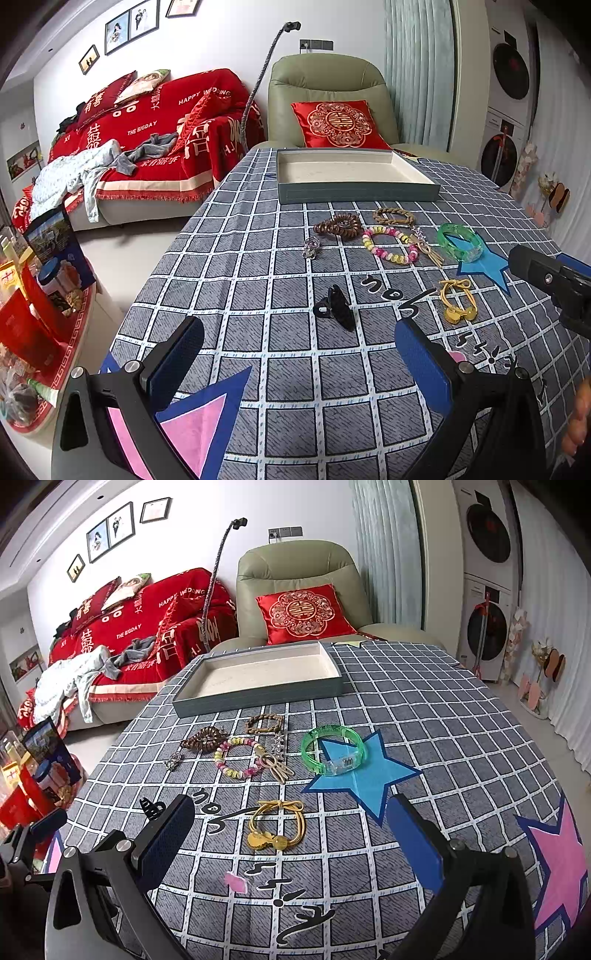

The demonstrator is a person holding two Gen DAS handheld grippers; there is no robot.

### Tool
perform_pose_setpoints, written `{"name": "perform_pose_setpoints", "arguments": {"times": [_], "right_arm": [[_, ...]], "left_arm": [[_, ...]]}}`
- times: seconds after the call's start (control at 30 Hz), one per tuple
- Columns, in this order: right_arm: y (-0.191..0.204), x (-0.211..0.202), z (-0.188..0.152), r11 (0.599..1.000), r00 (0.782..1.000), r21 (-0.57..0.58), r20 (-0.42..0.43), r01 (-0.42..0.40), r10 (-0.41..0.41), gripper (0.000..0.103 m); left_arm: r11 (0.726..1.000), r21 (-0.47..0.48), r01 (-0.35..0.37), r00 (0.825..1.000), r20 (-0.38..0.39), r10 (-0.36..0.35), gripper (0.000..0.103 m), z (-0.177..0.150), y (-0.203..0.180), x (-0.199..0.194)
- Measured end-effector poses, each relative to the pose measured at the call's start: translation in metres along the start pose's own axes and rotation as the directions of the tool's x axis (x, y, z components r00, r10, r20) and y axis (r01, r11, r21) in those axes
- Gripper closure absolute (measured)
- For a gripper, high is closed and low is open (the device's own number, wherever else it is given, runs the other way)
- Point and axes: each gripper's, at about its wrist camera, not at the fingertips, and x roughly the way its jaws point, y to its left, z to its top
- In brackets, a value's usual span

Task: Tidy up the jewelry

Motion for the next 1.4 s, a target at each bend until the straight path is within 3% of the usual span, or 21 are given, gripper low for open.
{"name": "perform_pose_setpoints", "arguments": {"times": [0.57, 0.9, 1.03, 1.4], "right_arm": [[-0.001, 0.003, -0.001, 1.000, 1.000, 0.006, -0.013, -0.003, 0.003, 0.000], [-0.016, 0.020, 0.004, 1.000, 0.996, 0.015, -0.082, 0.025, -0.023, 0.000], [-0.031, 0.034, 0.010, 0.998, 0.990, 0.046, -0.137, 0.052, -0.045, 0.000], [-0.070, 0.098, 0.043, 0.989, 0.959, 0.119, -0.277, 0.090, -0.054, 0.000]], "left_arm": [[1.000, 0.007, -0.005, 1.000, -0.015, 0.005, 0.000, 0.000, -0.003, 0.004], [1.000, -0.009, 0.018, 0.995, -0.096, -0.019, 0.000, 0.008, 0.001, 0.028], [0.997, -0.019, 0.075, 0.986, -0.150, -0.077, 0.000, 0.015, -0.001, 0.043], [0.995, -0.052, 0.088, 0.958, -0.268, -0.099, 0.000, 0.023, -0.010, 0.081]]}}
